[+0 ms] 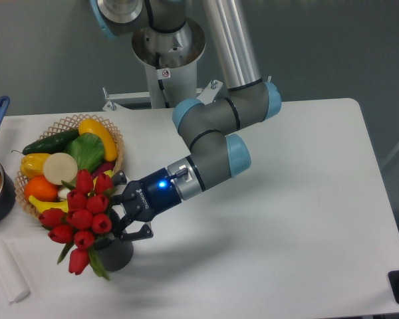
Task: Insert the flowers into the vase
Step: 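Lower the tulip stems into the black vase, then open the gripper and lift it away from the tulips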
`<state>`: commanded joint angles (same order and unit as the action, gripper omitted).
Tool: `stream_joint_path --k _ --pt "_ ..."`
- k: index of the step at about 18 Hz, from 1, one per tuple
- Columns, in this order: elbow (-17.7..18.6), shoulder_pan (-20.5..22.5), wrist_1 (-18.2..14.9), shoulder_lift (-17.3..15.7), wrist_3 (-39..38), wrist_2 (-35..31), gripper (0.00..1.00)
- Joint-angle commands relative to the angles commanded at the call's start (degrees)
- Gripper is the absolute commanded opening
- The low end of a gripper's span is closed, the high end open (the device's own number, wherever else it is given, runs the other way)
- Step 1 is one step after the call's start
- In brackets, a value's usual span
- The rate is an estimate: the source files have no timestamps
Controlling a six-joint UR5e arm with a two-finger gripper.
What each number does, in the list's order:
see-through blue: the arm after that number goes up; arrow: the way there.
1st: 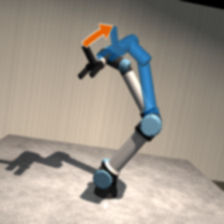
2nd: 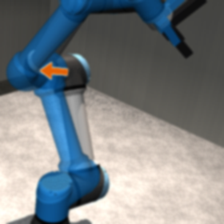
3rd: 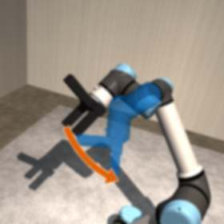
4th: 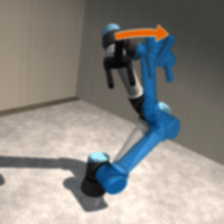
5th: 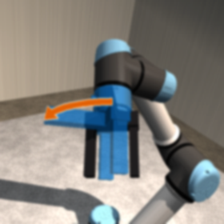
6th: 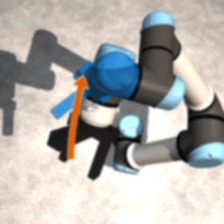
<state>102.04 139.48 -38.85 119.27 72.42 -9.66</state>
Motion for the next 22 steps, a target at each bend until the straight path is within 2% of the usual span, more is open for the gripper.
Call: stream_joint_path --k 2,6,9,13,20,22 --pt "0.2 0.0 0.0 -0.5 0.0 -0.2 1.00" --pt "0.2 0.1 -0.1 -2.2 -0.1 -1.5 1.00" --pt "0.6 0.4 -0.1 -4.9 -0.1 -8.9 1.00" --pt "-0.3 0.8 -0.1 -8.1 -0.5 -15.4 1.00" --pt "-1.9 3.0 -0.1 -17.9 -0.5 -41.6 1.00" --pt "-3.6 5.7 -0.5 -21.0 -1.0 -47.4 1.00"
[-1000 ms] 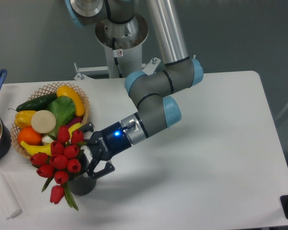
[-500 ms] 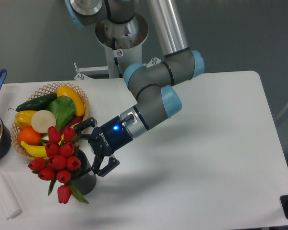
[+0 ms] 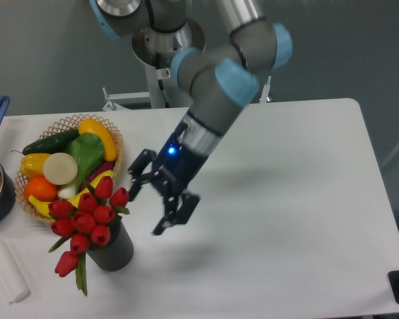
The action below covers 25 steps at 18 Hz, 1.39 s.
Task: Insert the flowers into the vase
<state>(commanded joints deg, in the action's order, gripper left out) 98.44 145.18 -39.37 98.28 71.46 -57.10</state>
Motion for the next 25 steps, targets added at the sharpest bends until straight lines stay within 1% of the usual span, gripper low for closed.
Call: stream_joint_path --k 2,3,5,6,7,8,9,10,12,13,14,16,17,19,21,25 --pt "-0.3 1.0 0.0 -2.1 -0.1 -5.2 1.00" --pt "-0.7 1.7 -0.5 -3.6 -0.2 -7.7 1.00" --pt "-1.3 2.5 -4.1 -6.4 -0.2 -14.1 1.00" --pt "-2.0 2.4 -5.2 -7.0 -0.2 -17.7 1.00" --pt "-3.2 2.4 -5.6 -6.7 -0.1 -20.3 1.00" --pt "-4.4 2.3 -5.9 -6.4 -0.1 -21.9 1.00" --pt "-5.8 2.4 -7.0 -6.3 0.1 -22.9 1.00" --pt "-7.9 2.6 -10.3 -5.6 0.8 -23.5 1.00" --pt "-11.6 3.4 -20.0 -5.5 3.1 -24.5 1.00" --pt "-12.9 4.2 -23.3 -5.5 5.8 -24.9 1.00" --pt "-13.5 5.1 -25.3 -5.5 8.8 -24.9 1.00" --pt "-13.4 6.2 -27.7 -5.6 14.7 -24.8 1.00" --pt "-13.0 6.7 -29.4 -6.0 17.2 -24.4 1.00" --pt "-12.9 9.3 -32.7 -6.8 21.8 -21.6 1.00" --pt "-12.6 10.2 -33.3 -7.0 23.5 -20.1 1.00" --pt "-12.2 10.3 -33.0 -7.3 23.5 -19.0 1.00"
